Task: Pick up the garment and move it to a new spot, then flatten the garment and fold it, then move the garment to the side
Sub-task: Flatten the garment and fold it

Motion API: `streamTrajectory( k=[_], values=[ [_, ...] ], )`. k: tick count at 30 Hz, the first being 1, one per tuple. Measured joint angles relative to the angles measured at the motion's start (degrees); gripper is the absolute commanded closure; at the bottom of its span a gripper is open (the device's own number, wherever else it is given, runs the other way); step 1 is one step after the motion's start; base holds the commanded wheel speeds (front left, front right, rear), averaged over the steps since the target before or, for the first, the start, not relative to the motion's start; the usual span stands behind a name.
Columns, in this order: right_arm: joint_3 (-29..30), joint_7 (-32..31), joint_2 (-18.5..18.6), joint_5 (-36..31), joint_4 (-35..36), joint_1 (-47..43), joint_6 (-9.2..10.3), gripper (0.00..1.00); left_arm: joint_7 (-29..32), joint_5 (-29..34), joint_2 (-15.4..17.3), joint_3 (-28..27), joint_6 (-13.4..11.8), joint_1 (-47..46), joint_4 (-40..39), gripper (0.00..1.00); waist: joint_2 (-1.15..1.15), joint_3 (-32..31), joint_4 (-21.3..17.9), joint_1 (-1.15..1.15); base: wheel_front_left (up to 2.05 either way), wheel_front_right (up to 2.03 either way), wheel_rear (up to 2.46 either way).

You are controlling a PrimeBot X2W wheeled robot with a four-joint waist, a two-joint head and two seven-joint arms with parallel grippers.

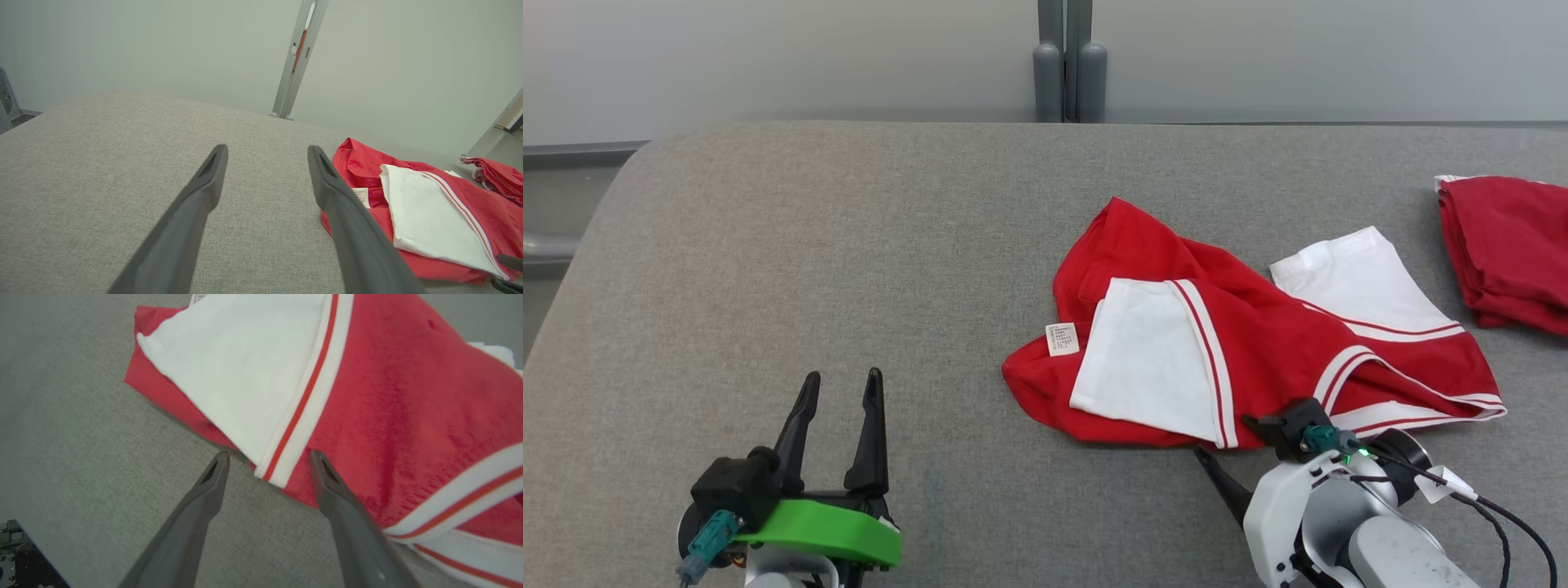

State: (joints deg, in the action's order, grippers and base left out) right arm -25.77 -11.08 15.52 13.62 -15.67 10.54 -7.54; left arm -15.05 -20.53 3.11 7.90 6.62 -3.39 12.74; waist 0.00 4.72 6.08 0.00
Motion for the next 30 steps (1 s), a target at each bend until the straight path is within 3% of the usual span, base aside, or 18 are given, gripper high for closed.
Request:
streamTrajectory(
  k=[1,2,3,4,11,16,18,22,25,27,28,29,30],
  values=[
    [0.7,0.0,-0.2,-0.7,-0.2,0.0,0.01,0.0,0.0,0.0,0.0,0.0,0.0,-0.1,0.0,0.0,0.0,0.2,0.1,0.0,0.0,0.0,0.0],
    [1.4,-0.1,-0.5,-1.9,-0.6,0.2,0.0,0.19,0.0,0.0,-0.1,0.0,0.0,-0.2,0.0,0.0,0.0,0.4,0.1,0.0,0.0,0.0,0.0],
    [2.2,-0.2,-0.7,-3.3,-1.0,0.4,0.01,0.71,0.0,0.0,-0.1,0.0,0.0,-0.4,0.0,0.0,0.0,0.5,0.2,0.0,0.0,0.0,0.0],
    [2.7,-0.2,-1.0,-3.9,-1.1,0.4,0.01,1.0,0.0,0.0,-0.1,-0.1,0.0,-0.5,0.0,0.0,0.0,0.7,0.3,0.0,0.0,0.0,0.0],
    [6.3,2.1,-3.0,-6.1,0.3,0.3,0.0,1.0,0.0,0.0,-0.2,-1.0,0.0,-0.5,0.1,0.0,0.0,0.9,-0.5,0.0,0.0,0.0,0.0],
    [9.8,3.1,-3.6,-5.9,7.5,-2.6,0.0,1.0,0.0,0.0,-0.2,-1.7,0.0,0.2,0.2,0.0,0.0,0.6,-2.8,0.0,0.0,0.0,0.0],
    [10.0,2.2,-3.2,-2.8,11.0,-4.1,0.01,1.0,0.0,0.1,-0.2,-1.9,0.0,0.1,0.1,0.0,0.0,0.6,-4.0,0.0,0.0,0.0,0.0],
    [7.7,-0.6,3.0,0.9,16.1,-6.8,0.0,1.0,0.0,0.5,-0.2,-1.9,0.2,0.1,0.0,0.0,0.0,0.7,-6.6,0.0,0.0,0.0,0.0],
    [8.9,-2.4,7.4,3.6,15.0,-9.9,0.0,1.0,0.0,0.7,-0.3,-1.6,0.3,-0.4,0.1,0.0,0.0,1.3,-8.8,0.0,0.0,0.0,0.0],
    [9.4,-2.8,8.4,4.1,12.7,-10.4,0.0,1.0,0.0,1.0,-0.2,-1.7,0.4,-0.7,0.3,0.0,0.0,1.6,-9.7,0.0,0.0,0.0,0.0],
    [9.7,-2.8,8.4,4.5,11.9,-10.5,0.0,0.69,0.0,1.1,-0.2,-1.6,0.4,-0.7,0.4,0.0,0.0,1.8,-9.9,0.0,0.0,0.0,0.0],
    [9.8,-2.5,8.2,4.9,11.1,-10.5,0.0,0.0,0.0,1.1,-0.2,-1.6,0.4,-0.7,0.5,0.0,0.0,2.0,-10.2,0.0,0.0,0.0,0.0],
    [9.9,-2.1,7.8,5.0,10.4,-10.5,0.0,0.0,0.0,1.2,-0.2,-1.6,0.4,-0.8,0.5,0.0,0.0,2.1,-10.5,0.0,0.0,0.0,0.0]
  ],
)
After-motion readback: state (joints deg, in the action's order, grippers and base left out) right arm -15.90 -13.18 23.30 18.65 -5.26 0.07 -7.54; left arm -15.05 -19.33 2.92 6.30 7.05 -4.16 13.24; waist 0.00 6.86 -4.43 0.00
